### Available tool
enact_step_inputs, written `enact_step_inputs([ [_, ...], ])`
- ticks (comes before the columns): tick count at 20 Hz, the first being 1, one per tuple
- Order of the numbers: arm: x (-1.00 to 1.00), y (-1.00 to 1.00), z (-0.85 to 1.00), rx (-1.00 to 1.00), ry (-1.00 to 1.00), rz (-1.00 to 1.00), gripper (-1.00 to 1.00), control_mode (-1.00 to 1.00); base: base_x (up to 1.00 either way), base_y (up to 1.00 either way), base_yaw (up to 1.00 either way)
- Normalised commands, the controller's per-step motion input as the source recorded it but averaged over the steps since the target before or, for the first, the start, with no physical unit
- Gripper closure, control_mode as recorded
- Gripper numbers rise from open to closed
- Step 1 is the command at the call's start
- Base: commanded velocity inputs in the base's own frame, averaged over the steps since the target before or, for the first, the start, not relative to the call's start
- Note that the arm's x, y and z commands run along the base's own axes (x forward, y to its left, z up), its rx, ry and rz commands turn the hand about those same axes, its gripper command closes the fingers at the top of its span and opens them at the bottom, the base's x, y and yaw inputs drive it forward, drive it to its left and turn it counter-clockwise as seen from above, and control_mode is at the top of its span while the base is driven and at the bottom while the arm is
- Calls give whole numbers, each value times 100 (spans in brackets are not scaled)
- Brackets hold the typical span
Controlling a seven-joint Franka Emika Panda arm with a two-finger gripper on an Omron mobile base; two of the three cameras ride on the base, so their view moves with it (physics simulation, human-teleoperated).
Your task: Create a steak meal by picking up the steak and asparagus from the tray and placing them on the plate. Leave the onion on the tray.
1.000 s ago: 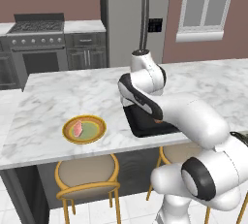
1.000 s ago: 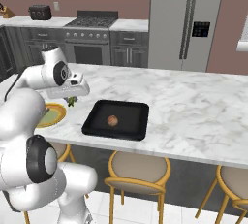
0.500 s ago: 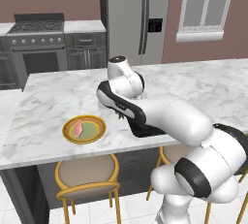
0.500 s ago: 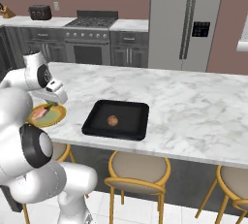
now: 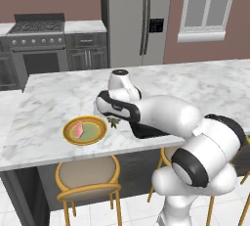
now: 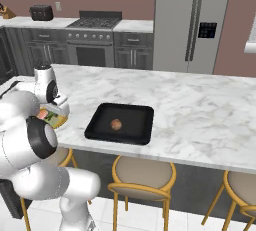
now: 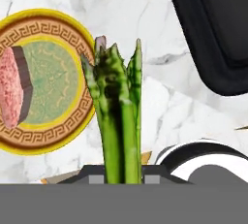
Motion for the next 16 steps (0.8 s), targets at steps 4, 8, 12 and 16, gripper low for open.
enact_step_inputs([
  [4,36,49,-24,0,0,6,100,-100,0,0,0],
  [8,38,34,-22,0,0,6,100,-100,0,0,0],
  [12,31,22,-42,0,0,7,100,-100,0,0,0],
  [16,25,28,-46,0,0,6,100,-100,0,0,0],
])
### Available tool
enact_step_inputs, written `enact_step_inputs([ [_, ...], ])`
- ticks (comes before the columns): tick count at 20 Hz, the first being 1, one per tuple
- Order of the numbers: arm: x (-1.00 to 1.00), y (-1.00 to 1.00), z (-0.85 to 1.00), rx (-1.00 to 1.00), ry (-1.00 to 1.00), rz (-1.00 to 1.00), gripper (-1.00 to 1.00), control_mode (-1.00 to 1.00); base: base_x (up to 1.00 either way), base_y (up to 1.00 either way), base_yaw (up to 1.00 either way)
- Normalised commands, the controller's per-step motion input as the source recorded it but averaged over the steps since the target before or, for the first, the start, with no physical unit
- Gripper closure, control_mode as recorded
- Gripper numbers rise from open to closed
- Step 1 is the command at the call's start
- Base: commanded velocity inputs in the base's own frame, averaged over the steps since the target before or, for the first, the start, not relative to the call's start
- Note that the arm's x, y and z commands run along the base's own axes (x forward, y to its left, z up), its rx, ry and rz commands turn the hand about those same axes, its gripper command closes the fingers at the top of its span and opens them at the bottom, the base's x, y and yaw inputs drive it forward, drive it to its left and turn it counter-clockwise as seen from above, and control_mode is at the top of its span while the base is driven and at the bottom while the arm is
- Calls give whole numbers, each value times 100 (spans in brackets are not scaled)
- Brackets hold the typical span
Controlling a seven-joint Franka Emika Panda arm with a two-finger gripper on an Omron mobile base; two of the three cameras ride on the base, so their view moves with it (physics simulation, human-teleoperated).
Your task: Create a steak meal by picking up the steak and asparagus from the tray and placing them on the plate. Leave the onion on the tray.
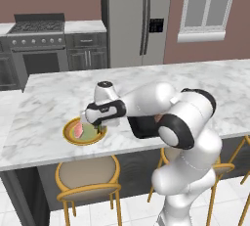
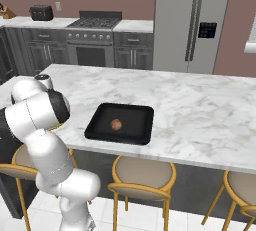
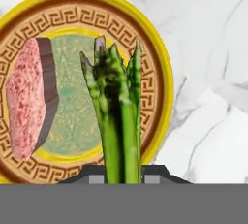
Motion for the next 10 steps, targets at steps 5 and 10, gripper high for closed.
enact_step_inputs([
  [5,27,25,-37,0,0,3,100,-100,0,0,0],
  [10,37,15,-26,0,0,0,100,-100,0,0,0],
])
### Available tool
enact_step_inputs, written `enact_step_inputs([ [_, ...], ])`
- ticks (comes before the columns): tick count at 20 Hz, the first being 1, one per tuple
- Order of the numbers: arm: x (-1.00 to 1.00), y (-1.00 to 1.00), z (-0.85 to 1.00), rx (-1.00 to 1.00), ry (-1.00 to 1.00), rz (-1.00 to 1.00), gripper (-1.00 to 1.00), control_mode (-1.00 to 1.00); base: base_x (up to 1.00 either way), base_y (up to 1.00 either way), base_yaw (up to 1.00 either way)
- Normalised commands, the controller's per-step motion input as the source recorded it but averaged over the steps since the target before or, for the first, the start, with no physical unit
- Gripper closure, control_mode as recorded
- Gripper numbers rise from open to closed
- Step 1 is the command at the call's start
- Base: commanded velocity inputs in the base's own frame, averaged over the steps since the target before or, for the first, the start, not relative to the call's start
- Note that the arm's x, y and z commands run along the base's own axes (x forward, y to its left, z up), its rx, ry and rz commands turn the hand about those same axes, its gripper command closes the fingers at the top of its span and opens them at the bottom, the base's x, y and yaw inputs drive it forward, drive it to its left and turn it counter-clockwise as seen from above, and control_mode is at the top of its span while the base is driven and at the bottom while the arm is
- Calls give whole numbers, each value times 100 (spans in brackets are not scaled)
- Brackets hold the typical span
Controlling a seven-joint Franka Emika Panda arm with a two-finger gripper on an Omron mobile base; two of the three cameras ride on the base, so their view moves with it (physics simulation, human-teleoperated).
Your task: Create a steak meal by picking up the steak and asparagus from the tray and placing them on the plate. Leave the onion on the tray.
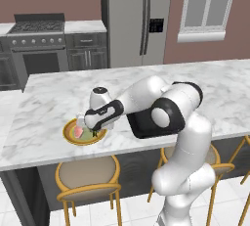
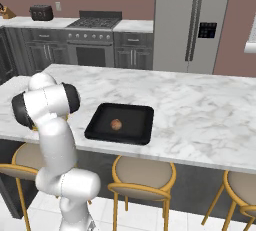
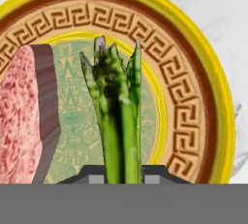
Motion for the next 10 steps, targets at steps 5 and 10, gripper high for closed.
enact_step_inputs([
  [5,39,16,-28,0,0,0,100,-100,0,0,0],
  [10,43,21,-22,0,0,0,100,-100,0,0,0],
])
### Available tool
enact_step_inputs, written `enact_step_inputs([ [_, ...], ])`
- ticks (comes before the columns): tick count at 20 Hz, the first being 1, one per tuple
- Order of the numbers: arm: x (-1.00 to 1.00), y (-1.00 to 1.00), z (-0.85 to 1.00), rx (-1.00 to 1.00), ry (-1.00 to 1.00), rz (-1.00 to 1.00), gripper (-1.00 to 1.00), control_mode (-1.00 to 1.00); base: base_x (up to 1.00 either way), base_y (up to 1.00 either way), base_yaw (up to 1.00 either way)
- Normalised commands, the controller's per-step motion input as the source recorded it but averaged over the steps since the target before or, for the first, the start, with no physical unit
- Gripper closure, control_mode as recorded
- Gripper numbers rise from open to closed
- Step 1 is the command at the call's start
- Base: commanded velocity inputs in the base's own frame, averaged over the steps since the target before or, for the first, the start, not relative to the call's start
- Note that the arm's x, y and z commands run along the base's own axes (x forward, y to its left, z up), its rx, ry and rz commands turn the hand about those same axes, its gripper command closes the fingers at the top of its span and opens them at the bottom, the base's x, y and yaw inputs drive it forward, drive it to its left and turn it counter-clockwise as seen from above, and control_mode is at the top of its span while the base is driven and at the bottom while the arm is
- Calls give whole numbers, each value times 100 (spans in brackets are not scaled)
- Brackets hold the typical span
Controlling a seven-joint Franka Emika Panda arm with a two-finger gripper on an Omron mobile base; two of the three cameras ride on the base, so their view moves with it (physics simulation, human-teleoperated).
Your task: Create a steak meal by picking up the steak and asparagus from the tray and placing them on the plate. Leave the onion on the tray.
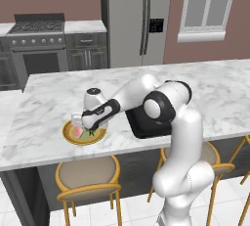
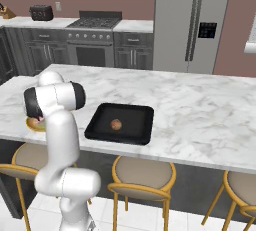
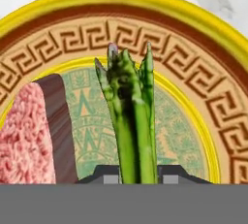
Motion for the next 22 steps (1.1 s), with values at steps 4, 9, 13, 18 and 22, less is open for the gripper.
enact_step_inputs([
  [4,17,6,-7,0,0,0,-100,-100,0,0,0],
  [9,-13,-22,6,0,0,0,-100,-100,0,0,0],
  [13,-34,-42,17,0,-1,0,-100,-100,0,0,0],
  [18,-57,-58,41,6,-10,0,-100,-100,0,0,0],
  [22,-63,-56,75,9,-24,0,-100,-100,0,0,0],
])
